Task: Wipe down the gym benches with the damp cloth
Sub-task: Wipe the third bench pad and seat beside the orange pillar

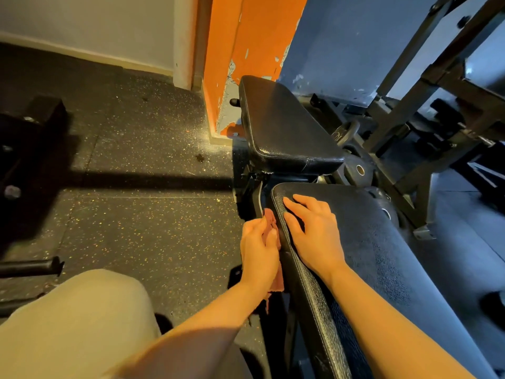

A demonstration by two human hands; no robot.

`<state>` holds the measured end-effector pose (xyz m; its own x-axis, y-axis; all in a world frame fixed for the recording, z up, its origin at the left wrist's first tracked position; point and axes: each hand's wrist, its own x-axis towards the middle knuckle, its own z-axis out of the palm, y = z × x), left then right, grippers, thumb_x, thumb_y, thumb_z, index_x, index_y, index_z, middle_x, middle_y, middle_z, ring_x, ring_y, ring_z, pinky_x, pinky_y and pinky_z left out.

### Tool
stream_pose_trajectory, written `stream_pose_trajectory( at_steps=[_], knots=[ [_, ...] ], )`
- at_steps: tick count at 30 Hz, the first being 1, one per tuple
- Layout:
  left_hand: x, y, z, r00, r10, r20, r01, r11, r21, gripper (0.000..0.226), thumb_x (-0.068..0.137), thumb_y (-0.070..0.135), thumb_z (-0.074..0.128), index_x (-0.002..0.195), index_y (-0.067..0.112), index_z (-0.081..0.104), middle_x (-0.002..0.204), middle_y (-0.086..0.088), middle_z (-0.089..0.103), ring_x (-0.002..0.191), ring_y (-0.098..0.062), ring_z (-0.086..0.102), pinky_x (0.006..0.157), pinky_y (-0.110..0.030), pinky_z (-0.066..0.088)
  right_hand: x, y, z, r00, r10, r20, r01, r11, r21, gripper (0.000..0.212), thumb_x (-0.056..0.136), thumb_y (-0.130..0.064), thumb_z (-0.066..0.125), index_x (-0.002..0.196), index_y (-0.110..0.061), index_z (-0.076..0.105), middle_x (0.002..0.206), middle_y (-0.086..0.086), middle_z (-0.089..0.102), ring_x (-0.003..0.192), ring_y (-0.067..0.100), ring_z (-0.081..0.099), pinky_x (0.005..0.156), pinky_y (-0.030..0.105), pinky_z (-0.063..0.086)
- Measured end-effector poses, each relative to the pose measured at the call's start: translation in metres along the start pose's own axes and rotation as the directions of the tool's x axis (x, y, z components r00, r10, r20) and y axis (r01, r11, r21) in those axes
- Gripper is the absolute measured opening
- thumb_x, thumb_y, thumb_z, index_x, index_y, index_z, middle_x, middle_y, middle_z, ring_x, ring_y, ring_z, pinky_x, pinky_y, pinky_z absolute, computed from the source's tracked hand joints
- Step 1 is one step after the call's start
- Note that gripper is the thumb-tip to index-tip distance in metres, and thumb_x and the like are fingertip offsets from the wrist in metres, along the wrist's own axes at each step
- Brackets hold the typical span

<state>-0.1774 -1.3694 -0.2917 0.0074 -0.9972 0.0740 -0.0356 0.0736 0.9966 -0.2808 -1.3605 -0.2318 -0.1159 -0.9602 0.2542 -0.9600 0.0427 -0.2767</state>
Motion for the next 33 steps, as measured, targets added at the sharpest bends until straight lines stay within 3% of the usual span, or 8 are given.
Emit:
stream_pose_trajectory(
  at_steps=[3, 7, 11, 15, 17, 21, 27, 33],
  knots=[
    [0.013, 0.003, -0.002, 0.995, -0.095, 0.032, 0.097, 0.994, -0.053, 0.028, 0.095, 0.000, 0.050, 0.116, 0.014, 0.063, 0.112, -0.002, 0.052, 0.101, -0.008, 0.055, 0.076, -0.002, 0.039, 0.001, 0.003, 0.001, 1.000, -0.013, -0.010, 0.013, 1.000, 0.003, 0.036, 0.098, -0.032, 0.050, 0.133, -0.025, 0.057, 0.137, -0.003, 0.053, 0.128, 0.018, 0.039, 0.102, 0.036, 0.030],
    [-0.045, 0.008, -0.016, 0.992, 0.036, 0.124, -0.025, 0.996, -0.089, 0.028, 0.091, -0.003, 0.054, 0.109, 0.016, 0.066, 0.104, -0.002, 0.056, 0.094, 0.008, 0.054, 0.080, -0.004, 0.040, 0.001, 0.003, -0.001, 1.000, -0.015, -0.002, 0.015, 1.000, 0.024, 0.036, 0.099, -0.031, 0.049, 0.133, -0.025, 0.057, 0.138, -0.003, 0.052, 0.128, 0.018, 0.038, 0.102, 0.037, 0.030],
    [-0.036, 0.008, -0.020, 0.996, -0.003, 0.087, 0.002, 1.000, 0.013, 0.020, 0.085, 0.014, 0.062, 0.105, 0.016, 0.067, 0.096, 0.005, 0.061, 0.096, -0.006, 0.059, 0.081, -0.012, 0.041, 0.000, 0.002, -0.002, 1.000, -0.015, 0.015, 0.015, 0.999, 0.035, 0.036, 0.099, -0.033, 0.048, 0.133, -0.026, 0.056, 0.138, -0.002, 0.051, 0.128, 0.019, 0.037, 0.102, 0.037, 0.029],
    [-0.004, 0.027, -0.017, 0.999, 0.013, 0.042, -0.016, 0.997, 0.079, 0.030, 0.085, 0.005, 0.062, 0.104, 0.027, 0.051, 0.101, 0.004, 0.064, 0.097, -0.010, 0.059, 0.082, -0.017, 0.044, 0.000, 0.003, -0.001, 1.000, -0.022, 0.013, 0.022, 0.999, 0.029, 0.036, 0.100, -0.034, 0.047, 0.134, -0.026, 0.056, 0.139, -0.002, 0.051, 0.129, 0.020, 0.037, 0.102, 0.037, 0.029],
    [-0.017, 0.023, -0.018, 0.996, 0.055, 0.064, -0.060, 0.995, 0.079, 0.024, 0.081, 0.007, 0.059, 0.095, 0.027, 0.054, 0.103, -0.001, 0.065, 0.101, -0.014, 0.059, 0.089, -0.028, 0.046, 0.001, 0.003, -0.001, 1.000, -0.023, 0.018, 0.022, 1.000, 0.019, 0.037, 0.100, -0.034, 0.045, 0.135, -0.026, 0.055, 0.140, -0.002, 0.049, 0.129, 0.020, 0.036, 0.103, 0.037, 0.029],
    [-0.073, 0.001, -0.031, 0.977, -0.017, 0.212, 0.018, 1.000, -0.005, 0.024, 0.079, 0.005, 0.063, 0.084, 0.027, 0.055, 0.093, 0.006, 0.065, 0.089, -0.003, 0.060, 0.083, -0.024, 0.045, -0.001, 0.003, -0.001, 0.999, -0.032, 0.021, 0.032, 0.999, 0.012, 0.037, 0.102, -0.032, 0.043, 0.137, -0.024, 0.053, 0.143, 0.000, 0.048, 0.131, 0.023, 0.036, 0.104, 0.041, 0.030],
    [-0.029, 0.022, -0.032, 0.992, -0.018, 0.128, 0.024, 0.998, -0.051, 0.029, 0.090, 0.002, 0.059, 0.116, 0.016, 0.059, 0.114, 0.003, 0.063, 0.101, 0.004, 0.057, 0.092, -0.014, 0.045, -0.001, 0.002, 0.001, 1.000, -0.015, -0.003, 0.015, 1.000, 0.023, 0.036, 0.100, -0.031, 0.045, 0.134, -0.025, 0.056, 0.139, -0.001, 0.051, 0.128, 0.023, 0.038, 0.102, 0.038, 0.029],
    [-0.054, 0.016, -0.044, 0.958, -0.045, 0.284, 0.063, 0.997, -0.054, 0.037, 0.090, -0.005, 0.056, 0.121, 0.014, 0.065, 0.121, 0.002, 0.066, 0.111, -0.003, 0.060, 0.095, -0.015, 0.045, 0.001, 0.002, -0.002, 1.000, -0.020, -0.002, 0.020, 1.000, 0.012, 0.034, 0.100, -0.029, 0.047, 0.131, -0.024, 0.059, 0.136, -0.001, 0.053, 0.126, 0.021, 0.041, 0.101, 0.038, 0.031]
  ],
)
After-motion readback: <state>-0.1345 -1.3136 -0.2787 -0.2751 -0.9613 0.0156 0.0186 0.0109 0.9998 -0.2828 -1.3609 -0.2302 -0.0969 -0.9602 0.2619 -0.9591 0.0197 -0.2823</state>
